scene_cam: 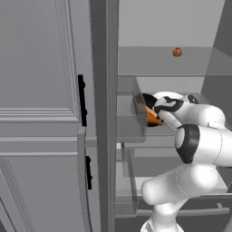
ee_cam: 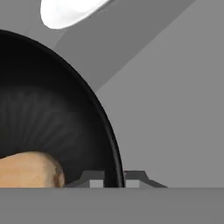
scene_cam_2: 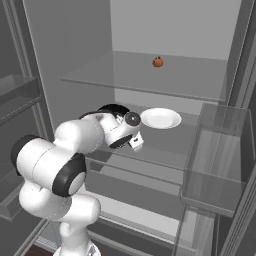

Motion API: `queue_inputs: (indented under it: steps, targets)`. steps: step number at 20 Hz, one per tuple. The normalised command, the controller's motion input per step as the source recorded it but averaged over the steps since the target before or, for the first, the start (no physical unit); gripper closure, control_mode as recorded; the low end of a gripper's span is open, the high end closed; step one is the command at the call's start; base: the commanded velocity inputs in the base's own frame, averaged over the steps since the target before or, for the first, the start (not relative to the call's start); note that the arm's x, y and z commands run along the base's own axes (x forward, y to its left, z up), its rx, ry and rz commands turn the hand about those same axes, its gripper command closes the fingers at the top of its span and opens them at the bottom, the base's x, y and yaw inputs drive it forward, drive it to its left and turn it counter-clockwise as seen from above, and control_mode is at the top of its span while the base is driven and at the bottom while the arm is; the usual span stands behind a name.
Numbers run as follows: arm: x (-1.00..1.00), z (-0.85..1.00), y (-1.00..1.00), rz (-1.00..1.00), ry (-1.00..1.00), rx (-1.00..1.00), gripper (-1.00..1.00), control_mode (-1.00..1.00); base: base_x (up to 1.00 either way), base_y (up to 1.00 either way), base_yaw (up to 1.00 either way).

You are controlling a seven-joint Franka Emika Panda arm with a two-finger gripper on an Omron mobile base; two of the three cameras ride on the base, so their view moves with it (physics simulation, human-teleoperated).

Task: Pick the chicken drumstick and squash from their plates and place them in the bowl. Then put the bowl in the fridge.

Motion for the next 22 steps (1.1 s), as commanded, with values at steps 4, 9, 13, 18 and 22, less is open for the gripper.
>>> queue_inputs:
  steps: [4,9,13,18,22]
  targets:
    - [0.28,-0.33,0.07,0.01,0.00,0.00,-1.00,-1.00,0.00,0.00,0.00]
    - [-0.07,0.03,0.01,0.00,-0.11,0.00,-1.00,-1.00,0.00,0.00,0.00]
    - [-0.23,0.30,-0.01,0.00,-0.19,0.00,-1.00,-1.00,0.00,0.00,0.00]
    - [-0.39,0.43,-0.10,0.00,-0.19,0.00,-1.00,-1.00,0.00,0.00,0.00]
    - [-0.79,0.49,-0.29,-0.04,-0.01,0.00,-1.00,-1.00,0.00,0.00,0.00]
